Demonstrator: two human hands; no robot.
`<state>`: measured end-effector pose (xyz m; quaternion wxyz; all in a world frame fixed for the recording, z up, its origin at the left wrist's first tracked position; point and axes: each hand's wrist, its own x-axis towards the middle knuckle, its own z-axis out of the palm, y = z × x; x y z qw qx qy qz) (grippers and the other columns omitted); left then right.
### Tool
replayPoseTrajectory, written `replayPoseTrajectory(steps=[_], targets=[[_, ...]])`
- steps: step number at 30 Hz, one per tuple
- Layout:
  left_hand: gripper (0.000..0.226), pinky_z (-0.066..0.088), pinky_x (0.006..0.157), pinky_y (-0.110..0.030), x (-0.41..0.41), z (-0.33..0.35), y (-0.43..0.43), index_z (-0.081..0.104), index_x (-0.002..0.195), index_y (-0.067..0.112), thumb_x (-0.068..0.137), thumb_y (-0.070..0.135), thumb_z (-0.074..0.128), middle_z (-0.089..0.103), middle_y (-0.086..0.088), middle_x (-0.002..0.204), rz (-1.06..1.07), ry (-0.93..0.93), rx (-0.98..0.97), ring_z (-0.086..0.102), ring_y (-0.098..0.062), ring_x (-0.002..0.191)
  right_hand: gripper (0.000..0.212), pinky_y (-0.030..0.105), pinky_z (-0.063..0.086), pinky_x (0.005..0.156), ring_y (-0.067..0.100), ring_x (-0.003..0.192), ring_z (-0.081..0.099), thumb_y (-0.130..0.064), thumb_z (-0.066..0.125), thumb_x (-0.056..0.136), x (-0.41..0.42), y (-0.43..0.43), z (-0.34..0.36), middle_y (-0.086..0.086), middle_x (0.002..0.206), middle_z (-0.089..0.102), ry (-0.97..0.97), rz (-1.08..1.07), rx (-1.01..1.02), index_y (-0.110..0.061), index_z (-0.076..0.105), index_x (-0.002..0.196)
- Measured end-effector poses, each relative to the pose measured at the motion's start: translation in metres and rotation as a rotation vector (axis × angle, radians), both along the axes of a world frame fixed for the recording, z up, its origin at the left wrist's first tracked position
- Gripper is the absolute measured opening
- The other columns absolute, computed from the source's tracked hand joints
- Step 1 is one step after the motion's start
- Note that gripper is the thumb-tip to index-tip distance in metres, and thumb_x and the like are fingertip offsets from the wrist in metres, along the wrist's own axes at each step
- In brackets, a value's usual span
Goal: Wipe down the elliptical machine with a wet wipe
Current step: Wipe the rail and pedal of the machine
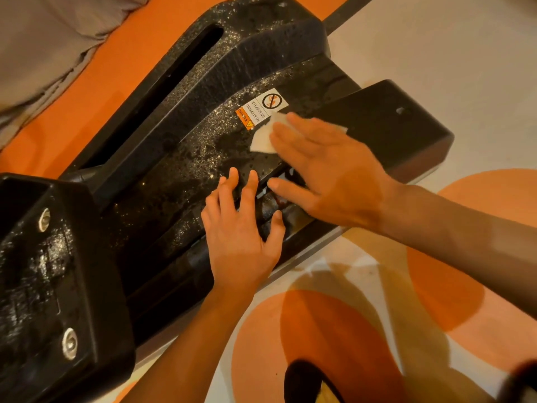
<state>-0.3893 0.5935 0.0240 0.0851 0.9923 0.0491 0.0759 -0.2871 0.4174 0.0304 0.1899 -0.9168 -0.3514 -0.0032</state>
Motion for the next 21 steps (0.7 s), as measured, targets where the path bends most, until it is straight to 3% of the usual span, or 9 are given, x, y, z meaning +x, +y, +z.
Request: replayPoseTrajectory(steps=[2,5,10,14,21], targets=[[0.068,0.04,0.105,-0.059,0.0,0.0,0.0,0.047,0.152,0.014,0.095,0.051,0.047,0.043,-0.017,0.155,0.002,0.001,0.003,0.043,-0.038,0.136,0.078,0.036,0.011,0.128,0.021,0.157,0.02,-0.064,0.022,0.104,-0.012,-0.008,-0.004,0.008,0.165,0.033,-0.028,0.033,0.014,-0.01,0.038,0.157],[0.069,0.04,0.105,-0.062,0.0,-0.002,0.002,0.047,0.152,0.014,0.094,0.051,0.046,0.043,-0.018,0.156,-0.011,-0.004,0.005,0.044,-0.04,0.136,0.074,0.043,0.017,0.128,0.021,0.157,0.017,-0.062,0.026,0.105,-0.024,-0.045,-0.014,0.006,0.167,0.028,0.004,0.005,0.099,-0.012,0.034,0.159],[0.069,0.038,0.106,-0.062,-0.001,-0.003,0.004,0.046,0.153,0.015,0.096,0.053,0.043,0.042,-0.019,0.157,-0.012,-0.005,-0.005,0.041,-0.041,0.138,0.074,0.034,0.014,0.126,0.017,0.156,0.018,-0.061,0.023,0.102,-0.008,-0.065,-0.019,0.006,0.168,0.026,0.224,-0.244,0.244,-0.017,0.025,0.163],[0.068,0.039,0.105,-0.062,0.0,-0.003,0.004,0.048,0.152,0.013,0.097,0.053,0.043,0.043,-0.02,0.156,-0.025,-0.016,0.009,0.043,-0.042,0.136,0.072,0.042,0.017,0.127,0.02,0.156,0.019,-0.061,0.019,0.103,-0.004,-0.051,-0.01,0.006,0.167,0.029,0.289,-0.388,0.287,-0.02,0.029,0.161],[0.067,0.039,0.11,-0.06,-0.001,-0.002,0.002,0.047,0.152,0.014,0.097,0.051,0.045,0.041,-0.019,0.158,-0.016,-0.012,0.025,0.04,-0.04,0.141,0.067,0.053,0.021,0.126,0.025,0.158,0.015,-0.048,0.031,0.107,-0.1,-0.044,-0.025,0.009,0.169,0.023,-0.013,-0.112,0.178,-0.007,0.03,0.16]])
